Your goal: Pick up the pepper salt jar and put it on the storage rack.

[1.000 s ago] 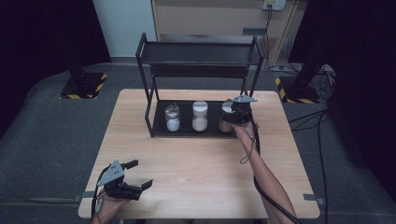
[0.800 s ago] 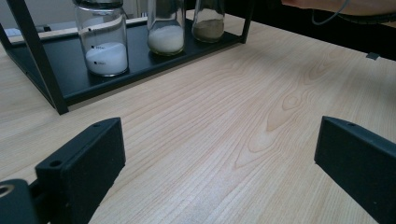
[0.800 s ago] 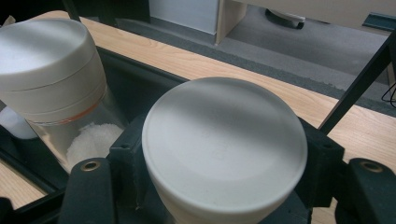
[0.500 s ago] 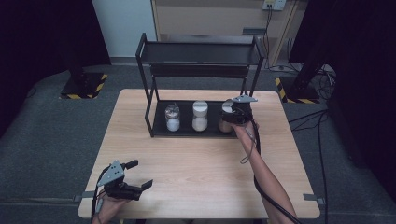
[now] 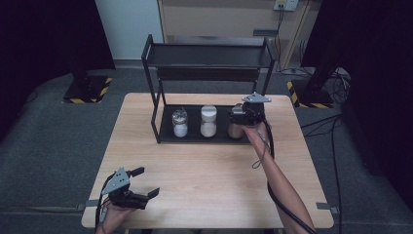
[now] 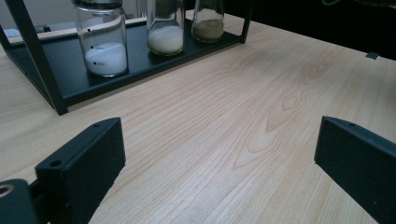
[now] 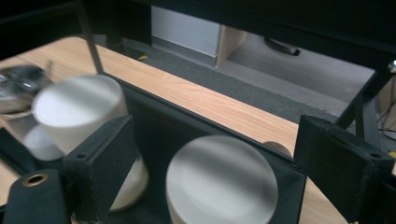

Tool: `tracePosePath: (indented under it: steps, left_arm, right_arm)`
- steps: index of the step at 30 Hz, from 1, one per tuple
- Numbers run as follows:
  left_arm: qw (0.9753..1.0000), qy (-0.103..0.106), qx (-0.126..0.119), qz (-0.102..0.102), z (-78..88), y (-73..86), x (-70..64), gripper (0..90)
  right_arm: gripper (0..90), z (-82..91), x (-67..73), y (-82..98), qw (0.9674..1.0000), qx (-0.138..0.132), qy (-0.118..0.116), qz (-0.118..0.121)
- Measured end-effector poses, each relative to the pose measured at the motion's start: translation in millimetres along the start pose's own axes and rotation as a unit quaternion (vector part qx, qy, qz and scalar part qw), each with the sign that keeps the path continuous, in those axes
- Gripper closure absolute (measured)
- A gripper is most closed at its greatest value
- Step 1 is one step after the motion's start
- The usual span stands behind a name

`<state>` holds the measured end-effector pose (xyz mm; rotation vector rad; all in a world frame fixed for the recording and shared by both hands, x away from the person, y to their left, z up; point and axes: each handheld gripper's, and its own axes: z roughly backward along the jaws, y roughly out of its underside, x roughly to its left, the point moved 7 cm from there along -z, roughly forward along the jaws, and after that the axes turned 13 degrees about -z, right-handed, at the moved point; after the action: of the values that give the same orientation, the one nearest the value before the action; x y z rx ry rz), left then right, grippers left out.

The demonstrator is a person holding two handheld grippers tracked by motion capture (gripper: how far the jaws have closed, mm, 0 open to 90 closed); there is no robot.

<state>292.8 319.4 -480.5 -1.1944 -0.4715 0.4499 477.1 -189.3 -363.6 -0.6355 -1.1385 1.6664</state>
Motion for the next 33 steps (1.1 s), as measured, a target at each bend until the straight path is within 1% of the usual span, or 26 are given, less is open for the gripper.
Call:
tracePosePath:
  steps: [2,5,8,13,15,16,21,23,25,33]
  left_arm:
    - [1.0000,0.000,0.001,-0.001,-0.1,-0.2,-0.1,0.7]
    - [1.0000,0.000,0.001,-0.002,-0.2,-0.2,-0.2,0.7]
    - [1.0000,0.000,0.000,-0.001,-0.1,0.0,0.0,0.8]
    - [1.0000,0.000,0.001,-0.002,-0.1,-0.3,-0.3,0.7]
    - [1.0000,0.000,0.001,-0.002,-0.2,-0.4,-0.3,0.7]
    - [1.0000,0.000,0.001,-0.002,-0.2,-0.4,-0.3,0.7]
    - [1.0000,0.000,0.001,-0.001,-0.3,-0.3,-0.2,0.7]
    - [1.0000,-0.001,0.002,-0.001,-0.4,-0.3,-0.1,0.7]
    - [1.0000,0.000,0.000,0.000,-0.5,0.0,0.2,0.7]
    - [1.0000,-0.001,-0.002,0.002,0.0,0.2,0.6,0.7]
  right_arm:
    - [12.3,4.4,-0.1,-4.5,1.0000,-0.001,-0.005,0.005]
    - [11.4,12.1,-1.5,-10.1,0.9998,-0.006,-0.016,0.002]
    - [11.3,20.1,-1.5,-14.0,0.9996,-0.013,-0.024,0.007]
    - [11.2,34.5,-0.7,-18.7,0.9990,-0.018,-0.040,0.003]
    - [11.3,40.3,0.7,-19.4,0.9988,-0.021,-0.043,0.011]
    - [11.2,44.1,1.8,-19.3,0.9986,-0.023,-0.045,0.015]
    - [10.7,57.7,3.9,-17.7,0.9974,-0.029,-0.062,0.022]
    - [10.6,62.5,4.5,-15.8,0.9970,-0.031,-0.067,0.022]
    - [10.6,68.0,4.5,-11.9,0.9963,-0.040,-0.073,0.019]
    - [9.8,89.7,2.0,-3.1,0.9945,-0.046,-0.093,0.018]
